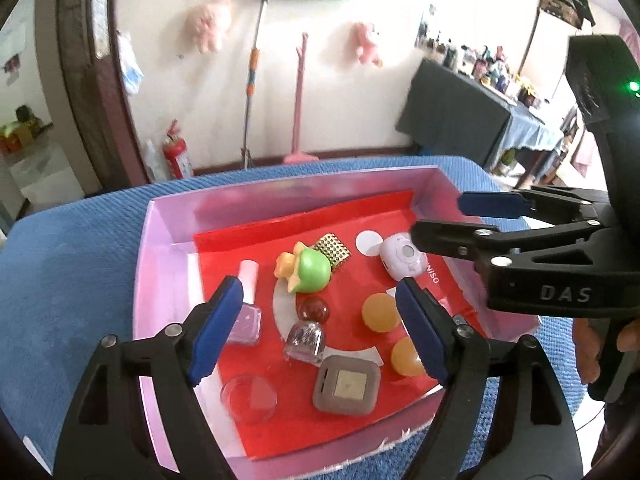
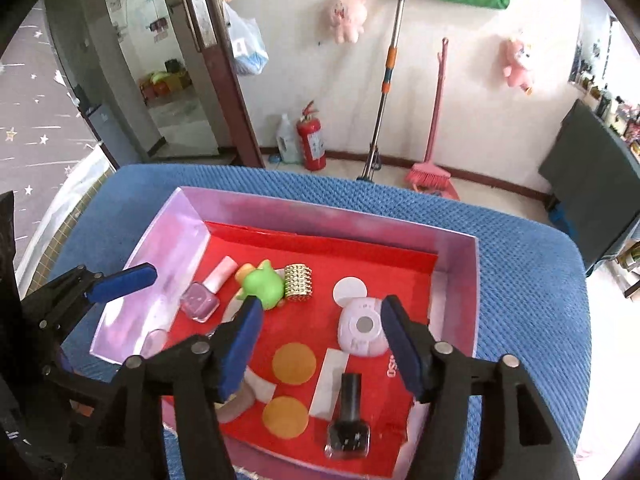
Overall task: Organize rigid objects
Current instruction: 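Lower and release the duck toy with left while right releases the cylinder in the box, then withdraw both grippers up and away from the box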
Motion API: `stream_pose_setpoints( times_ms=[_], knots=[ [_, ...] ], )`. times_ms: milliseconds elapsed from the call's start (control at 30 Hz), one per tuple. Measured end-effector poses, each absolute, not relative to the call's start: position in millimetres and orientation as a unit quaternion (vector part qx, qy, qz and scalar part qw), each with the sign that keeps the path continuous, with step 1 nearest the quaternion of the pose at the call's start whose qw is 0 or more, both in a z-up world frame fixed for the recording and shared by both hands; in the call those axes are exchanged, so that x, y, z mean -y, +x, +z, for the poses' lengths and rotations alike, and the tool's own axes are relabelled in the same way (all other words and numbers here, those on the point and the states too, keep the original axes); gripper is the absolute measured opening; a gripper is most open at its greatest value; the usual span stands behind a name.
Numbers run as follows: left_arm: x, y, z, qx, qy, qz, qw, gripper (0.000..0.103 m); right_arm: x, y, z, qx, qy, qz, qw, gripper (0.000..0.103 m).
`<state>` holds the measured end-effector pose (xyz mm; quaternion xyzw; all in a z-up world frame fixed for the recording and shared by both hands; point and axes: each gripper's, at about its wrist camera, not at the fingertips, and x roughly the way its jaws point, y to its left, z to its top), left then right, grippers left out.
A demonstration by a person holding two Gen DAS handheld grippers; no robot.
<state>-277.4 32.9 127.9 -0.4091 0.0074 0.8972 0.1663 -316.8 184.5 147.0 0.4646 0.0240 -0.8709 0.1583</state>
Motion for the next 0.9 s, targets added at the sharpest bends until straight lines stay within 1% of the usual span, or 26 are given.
stream_pose_setpoints(
  times_ms=[233, 300, 400, 467, 533, 667, 767, 900],
  knots=[
    [-21, -243, 141, 0.0, -0.359, 0.923, 0.136, 0.081, -189, -273, 168, -0.02, 0.414, -0.9, 0.136, 0.077],
    [-18, -234, 142, 0.0, -0.342, 0.931, 0.126, 0.083, -191, -257, 171, -0.027, 0.394, -0.91, 0.126, 0.08],
    [-16, -221, 140, -0.003, -0.314, 0.944, 0.103, 0.089, -193, -235, 172, -0.031, 0.364, -0.924, 0.114, 0.089],
    [-13, -213, 137, -0.003, -0.295, 0.951, 0.09, 0.09, -195, -223, 169, -0.024, 0.347, -0.931, 0.107, 0.095],
    [-11, -205, 132, -0.005, -0.277, 0.958, 0.072, 0.09, -196, -212, 163, -0.023, 0.326, -0.94, 0.096, 0.098],
    [-7, -195, 122, -0.004, -0.249, 0.968, 0.04, 0.097, -190, -195, 145, -0.045, 0.282, -0.956, 0.069, 0.102],
    [-3, -194, 113, 0.009, -0.237, 0.971, 0.029, 0.097, -187, -185, 131, -0.064, 0.247, -0.966, 0.052, 0.103],
    [-5, -194, 104, 0.005, -0.226, 0.974, 0.021, 0.097, -188, -179, 113, -0.073, 0.218, -0.972, 0.039, 0.103]
  ],
)
